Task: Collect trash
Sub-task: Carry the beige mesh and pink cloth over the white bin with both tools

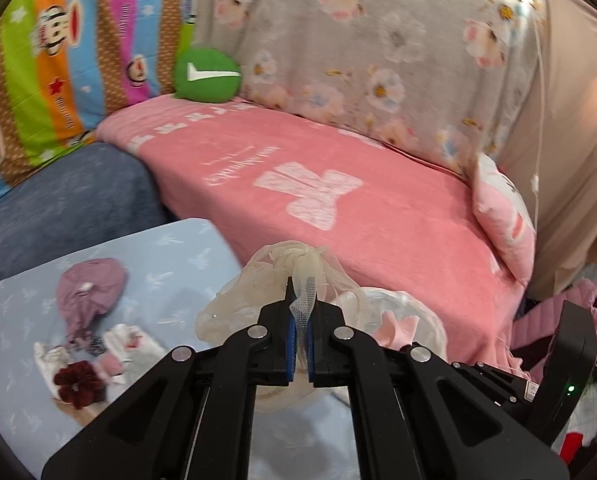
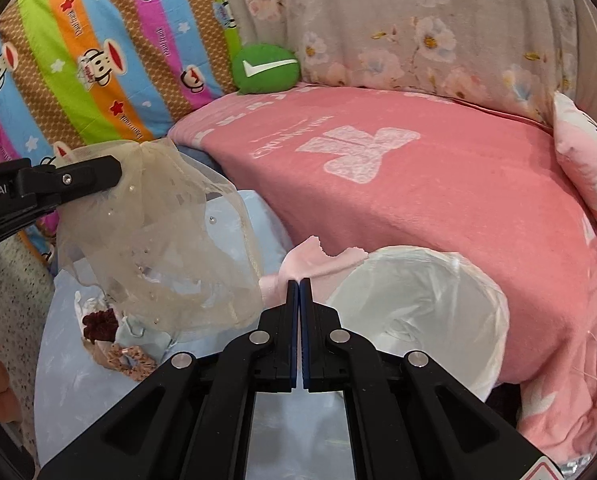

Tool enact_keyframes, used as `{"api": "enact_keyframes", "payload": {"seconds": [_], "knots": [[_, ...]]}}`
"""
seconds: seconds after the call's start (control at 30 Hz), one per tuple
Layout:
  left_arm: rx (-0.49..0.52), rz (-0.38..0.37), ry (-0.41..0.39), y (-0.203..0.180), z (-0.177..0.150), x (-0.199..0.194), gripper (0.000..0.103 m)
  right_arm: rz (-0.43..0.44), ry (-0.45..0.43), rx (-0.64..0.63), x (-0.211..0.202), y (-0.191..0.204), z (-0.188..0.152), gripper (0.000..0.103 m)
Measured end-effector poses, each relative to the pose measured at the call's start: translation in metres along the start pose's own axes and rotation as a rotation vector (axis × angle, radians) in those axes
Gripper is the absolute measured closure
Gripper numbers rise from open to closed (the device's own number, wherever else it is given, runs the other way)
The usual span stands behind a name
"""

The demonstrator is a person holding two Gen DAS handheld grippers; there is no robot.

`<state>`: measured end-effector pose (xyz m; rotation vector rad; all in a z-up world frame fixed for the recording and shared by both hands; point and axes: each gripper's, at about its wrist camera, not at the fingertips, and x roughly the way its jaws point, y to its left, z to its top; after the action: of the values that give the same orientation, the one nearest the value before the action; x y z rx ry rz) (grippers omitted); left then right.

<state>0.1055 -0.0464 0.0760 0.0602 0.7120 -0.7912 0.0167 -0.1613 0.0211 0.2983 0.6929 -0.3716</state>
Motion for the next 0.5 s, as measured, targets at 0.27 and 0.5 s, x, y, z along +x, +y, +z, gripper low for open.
{"api": "enact_keyframes", "payload": {"seconds": [0.27,0.5], "knots": [[0.072,-0.092,0.049,-0.064,-0.006,0.032,0.100,-0.089,-0.027,0.088,-0.022,-0.081,-0.006,0.102],[0.111,-0.120,0.085,-0.095,-0.010,0.053,0.099,-0.133,-0.043,0.133,-0.029,-0.122,-0.007,0.102]]}}
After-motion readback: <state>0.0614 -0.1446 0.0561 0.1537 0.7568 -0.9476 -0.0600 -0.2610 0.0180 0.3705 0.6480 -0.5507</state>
